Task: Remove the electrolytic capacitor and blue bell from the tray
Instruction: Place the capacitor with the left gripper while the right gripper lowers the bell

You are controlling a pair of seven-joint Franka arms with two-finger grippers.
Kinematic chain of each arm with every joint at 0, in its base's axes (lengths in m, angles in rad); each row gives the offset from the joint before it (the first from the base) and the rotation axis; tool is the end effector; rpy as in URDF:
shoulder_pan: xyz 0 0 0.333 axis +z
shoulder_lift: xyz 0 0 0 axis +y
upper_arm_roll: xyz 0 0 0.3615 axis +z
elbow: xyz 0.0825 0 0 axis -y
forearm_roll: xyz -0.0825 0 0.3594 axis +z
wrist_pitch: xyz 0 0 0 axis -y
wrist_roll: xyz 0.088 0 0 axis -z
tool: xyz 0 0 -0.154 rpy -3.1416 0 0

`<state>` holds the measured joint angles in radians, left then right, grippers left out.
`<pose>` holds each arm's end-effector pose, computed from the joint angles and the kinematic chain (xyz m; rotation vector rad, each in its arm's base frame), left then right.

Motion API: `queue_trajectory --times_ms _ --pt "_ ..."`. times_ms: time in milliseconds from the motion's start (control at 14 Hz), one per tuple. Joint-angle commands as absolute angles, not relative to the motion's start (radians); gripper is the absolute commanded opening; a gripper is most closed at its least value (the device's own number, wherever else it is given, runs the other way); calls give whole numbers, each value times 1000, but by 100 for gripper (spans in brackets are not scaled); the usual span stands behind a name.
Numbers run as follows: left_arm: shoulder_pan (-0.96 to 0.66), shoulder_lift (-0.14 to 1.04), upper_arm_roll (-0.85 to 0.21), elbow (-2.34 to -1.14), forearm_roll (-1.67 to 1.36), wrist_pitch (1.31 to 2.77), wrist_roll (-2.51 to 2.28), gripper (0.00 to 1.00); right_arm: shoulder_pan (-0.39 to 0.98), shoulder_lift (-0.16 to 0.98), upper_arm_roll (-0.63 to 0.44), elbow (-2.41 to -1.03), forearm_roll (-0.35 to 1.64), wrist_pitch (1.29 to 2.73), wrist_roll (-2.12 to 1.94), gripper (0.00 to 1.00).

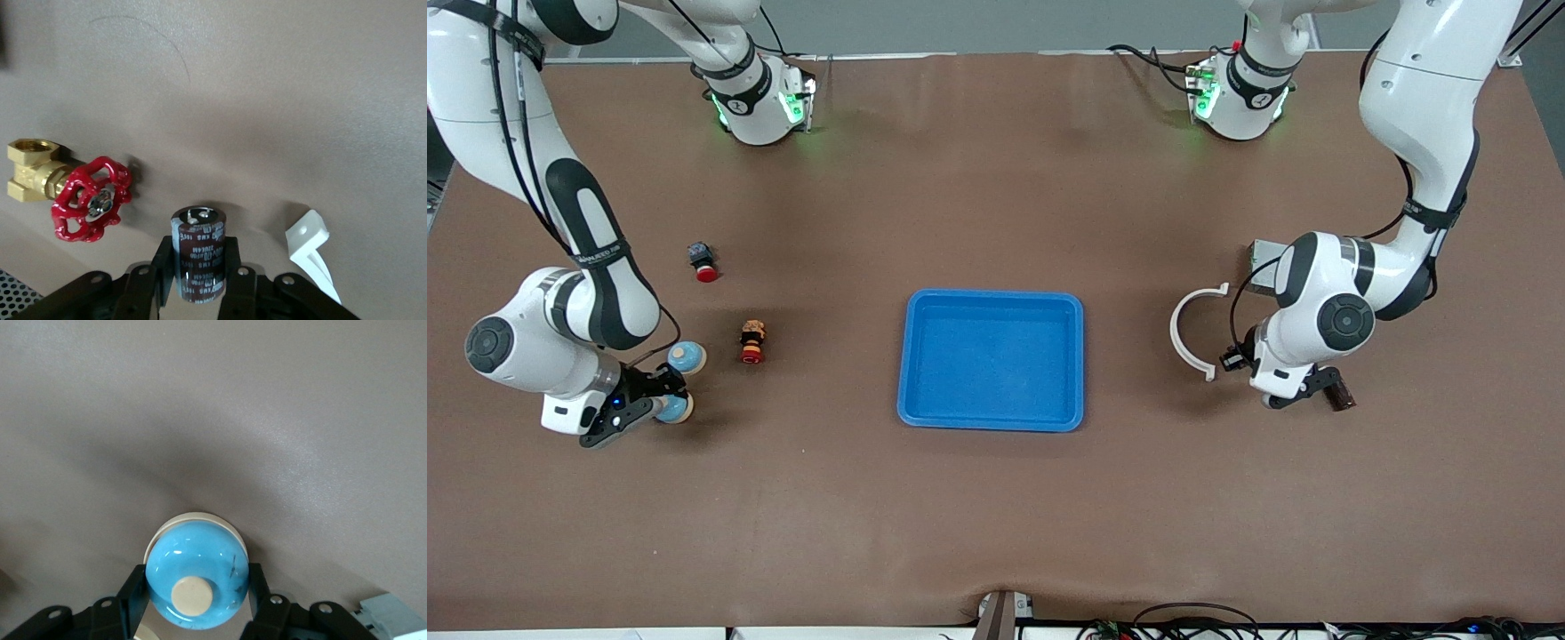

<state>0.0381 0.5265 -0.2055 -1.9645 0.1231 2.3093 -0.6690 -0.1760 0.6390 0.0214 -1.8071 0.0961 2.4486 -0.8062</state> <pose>0.5898 -0.0896 0.2064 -3.0122 -0.6568 0.2490 0.6563 -0.1004 0.1973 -2.9507 -0.8701 -0.0559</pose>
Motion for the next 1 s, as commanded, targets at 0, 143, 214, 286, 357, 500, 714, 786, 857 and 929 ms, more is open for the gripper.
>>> queue_trajectory --times_ms 0,143,214,286,357,500,714,786,857,929 --pt "43 545 -209 -1953 144 2310 -684 0 -202 638 41 -1810 115 2459 -850 0" --pt "43 549 -209 -1953 146 2310 -684 0 -202 638 41 -1810 115 2459 -851 0" --pt "43 549 -209 -1953 144 2310 -684 0 -202 638 41 -1810 114 2459 -851 0" --pt "43 551 -209 -1953 146 2310 -684 1 -202 640 41 -1810 114 2459 -853 0" --pt "43 555 -209 -1953 146 2310 -684 5 -202 640 41 -1809 114 2459 -860 0" --pt "46 554 -209 -1951 144 2310 -680 12 -210 641 41 -1807 115 2459 -873 0" --pt "46 551 -209 -1951 144 2309 -678 92 -213 641 41 -1807 114 2459 -879 0" --pt "43 548 -209 -1951 144 2306 -678 100 -213 641 41 -1807 115 2457 -885 0" --pt "44 540 -207 -1950 144 2301 -680 100 -215 641 41 -1807 115 2457 -887 0" --pt "48 531 -207 -1941 146 2295 -678 100 -215 641 41 -1807 115 2459 -888 0"
